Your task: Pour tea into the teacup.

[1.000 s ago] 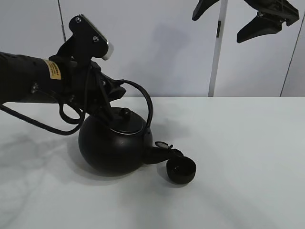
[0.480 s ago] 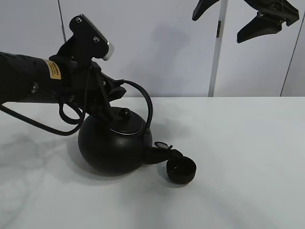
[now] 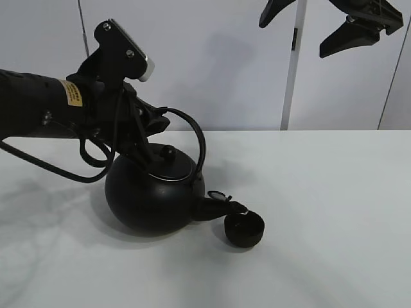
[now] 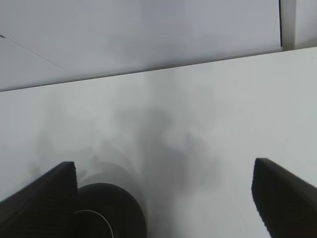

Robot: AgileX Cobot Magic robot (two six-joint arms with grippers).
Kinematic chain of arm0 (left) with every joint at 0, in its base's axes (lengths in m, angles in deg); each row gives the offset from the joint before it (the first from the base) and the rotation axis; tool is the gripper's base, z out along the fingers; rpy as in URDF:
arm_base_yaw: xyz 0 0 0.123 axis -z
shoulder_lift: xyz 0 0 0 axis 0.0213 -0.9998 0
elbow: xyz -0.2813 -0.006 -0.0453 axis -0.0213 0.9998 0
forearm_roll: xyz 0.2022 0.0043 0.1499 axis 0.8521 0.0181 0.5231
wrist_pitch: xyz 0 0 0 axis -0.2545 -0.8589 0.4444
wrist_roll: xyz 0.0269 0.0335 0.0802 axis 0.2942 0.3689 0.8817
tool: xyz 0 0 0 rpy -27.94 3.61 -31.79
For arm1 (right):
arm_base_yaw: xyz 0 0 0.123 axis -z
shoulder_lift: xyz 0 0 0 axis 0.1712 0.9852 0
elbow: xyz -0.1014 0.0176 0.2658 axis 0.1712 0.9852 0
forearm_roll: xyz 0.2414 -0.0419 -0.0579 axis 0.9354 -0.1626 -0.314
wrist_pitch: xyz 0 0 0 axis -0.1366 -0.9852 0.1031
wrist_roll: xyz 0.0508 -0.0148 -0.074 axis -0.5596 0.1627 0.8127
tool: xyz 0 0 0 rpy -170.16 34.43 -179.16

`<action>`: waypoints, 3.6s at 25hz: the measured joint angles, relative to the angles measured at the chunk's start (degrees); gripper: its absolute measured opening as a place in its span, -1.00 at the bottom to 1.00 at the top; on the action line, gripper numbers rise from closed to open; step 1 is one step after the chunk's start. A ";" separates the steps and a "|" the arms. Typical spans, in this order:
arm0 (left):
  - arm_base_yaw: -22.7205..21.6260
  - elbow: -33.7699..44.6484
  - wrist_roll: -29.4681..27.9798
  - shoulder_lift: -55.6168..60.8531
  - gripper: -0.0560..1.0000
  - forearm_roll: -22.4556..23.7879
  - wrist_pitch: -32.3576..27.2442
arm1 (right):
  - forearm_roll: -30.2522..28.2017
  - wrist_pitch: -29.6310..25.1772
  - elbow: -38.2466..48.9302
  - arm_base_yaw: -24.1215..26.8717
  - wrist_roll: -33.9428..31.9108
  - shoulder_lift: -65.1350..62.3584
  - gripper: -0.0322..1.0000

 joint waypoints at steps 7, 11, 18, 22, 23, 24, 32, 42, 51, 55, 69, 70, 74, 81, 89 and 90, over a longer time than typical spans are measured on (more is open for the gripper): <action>0.00 0.00 0.46 0.00 -0.70 0.00 0.00 | 0.00 0.00 0.00 0.00 0.00 0.00 0.34; 0.00 0.00 0.60 0.00 -0.70 0.00 0.00 | 0.00 0.00 0.00 0.00 0.00 0.00 0.34; 0.00 0.00 0.60 0.00 -0.70 0.00 0.00 | 0.00 0.00 0.00 0.00 0.00 0.00 0.34; 0.00 -0.02 0.64 0.00 -0.70 0.00 0.00 | 0.00 0.00 0.00 0.00 0.00 0.00 0.34; 0.00 -0.20 0.64 0.00 -0.70 0.00 -0.39 | 0.00 0.00 0.00 0.00 0.00 0.00 0.34; 0.22 -0.55 0.64 0.00 -0.70 -0.06 -0.98 | 0.00 0.00 0.00 0.00 0.00 0.00 0.34; 0.64 -2.70 0.68 -1.08 -0.70 -0.19 -2.70 | 0.00 0.00 0.00 0.00 0.00 0.00 0.34; 0.67 -2.77 0.26 -1.14 -0.70 -0.19 -2.58 | 0.00 0.00 0.00 0.00 0.00 0.00 0.34; 0.67 -1.60 -3.90 1.06 -0.70 -3.86 -3.54 | 0.00 0.00 0.00 0.00 0.00 0.00 0.34; 0.67 2.08 -4.99 4.13 -0.70 -9.74 1.71 | 0.00 0.00 0.00 0.00 0.00 0.00 0.34; 0.67 18.71 -13.09 7.22 -0.70 -16.55 21.63 | 0.00 0.00 0.00 0.00 0.00 0.00 0.34; 0.67 19.47 -13.28 7.27 -0.70 -16.59 22.14 | 0.00 0.00 0.00 0.00 0.00 0.00 0.34; 0.67 21.76 -13.62 7.31 -0.70 -16.61 24.29 | 0.00 0.00 0.00 0.00 0.00 0.00 0.34; 0.67 24.05 -13.33 7.38 -0.70 -18.26 26.08 | 0.00 0.22 0.00 0.00 0.00 0.00 0.34; 0.67 24.80 -13.03 4.44 -0.70 -19.81 26.89 | 0.00 0.40 0.00 0.00 0.00 0.00 0.34; 0.67 24.93 -12.72 4.15 -0.70 -19.81 26.75 | 0.00 0.40 0.00 0.00 0.00 0.00 0.34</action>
